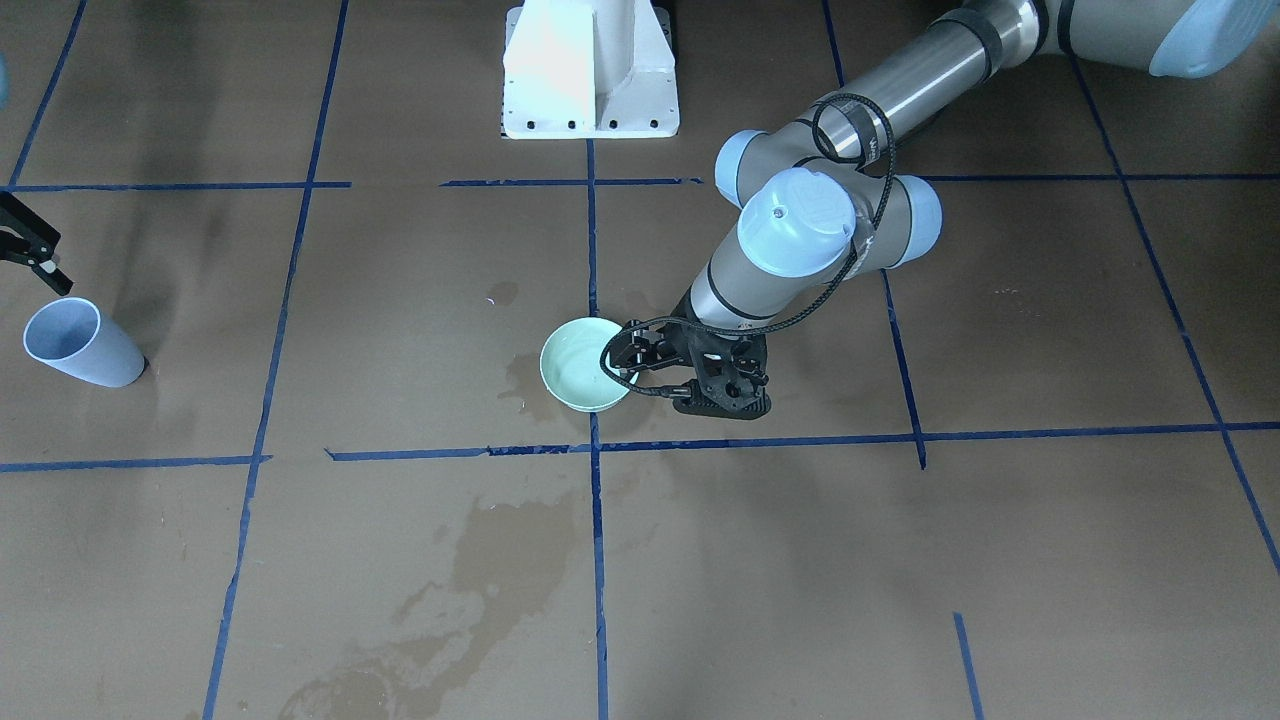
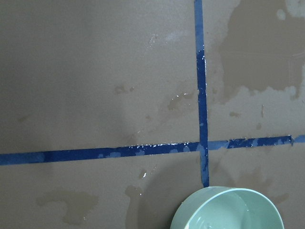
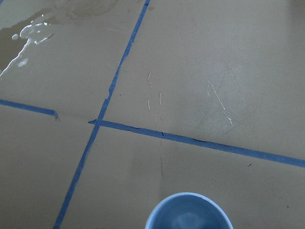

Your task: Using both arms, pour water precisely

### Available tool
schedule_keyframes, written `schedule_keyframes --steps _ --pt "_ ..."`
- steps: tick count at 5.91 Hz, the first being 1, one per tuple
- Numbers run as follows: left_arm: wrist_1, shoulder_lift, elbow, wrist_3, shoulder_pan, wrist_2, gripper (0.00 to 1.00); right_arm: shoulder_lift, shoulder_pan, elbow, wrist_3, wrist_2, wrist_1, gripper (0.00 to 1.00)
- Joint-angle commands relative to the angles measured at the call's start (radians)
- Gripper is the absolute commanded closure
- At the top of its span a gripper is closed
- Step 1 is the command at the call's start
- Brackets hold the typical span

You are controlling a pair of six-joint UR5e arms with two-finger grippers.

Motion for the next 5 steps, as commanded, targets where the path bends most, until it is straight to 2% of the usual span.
schedule_keyframes --steps 1,4,5 --pt "0.001 0.047 -0.052 -0.026 0.0 0.005 0.01 -0.103 -0.101 0.002 0.142 -0.176 0.208 0.01" --pt "0.001 0.067 -0.081 -0.029 0.0 0.005 0.01 -0.157 -0.404 0.002 0.316 -0.714 0.262 0.01" --pt "0.0 0.071 -0.084 -0.029 0.0 0.005 0.01 -0.187 -0.559 -0.005 0.328 -0.954 0.265 0.01"
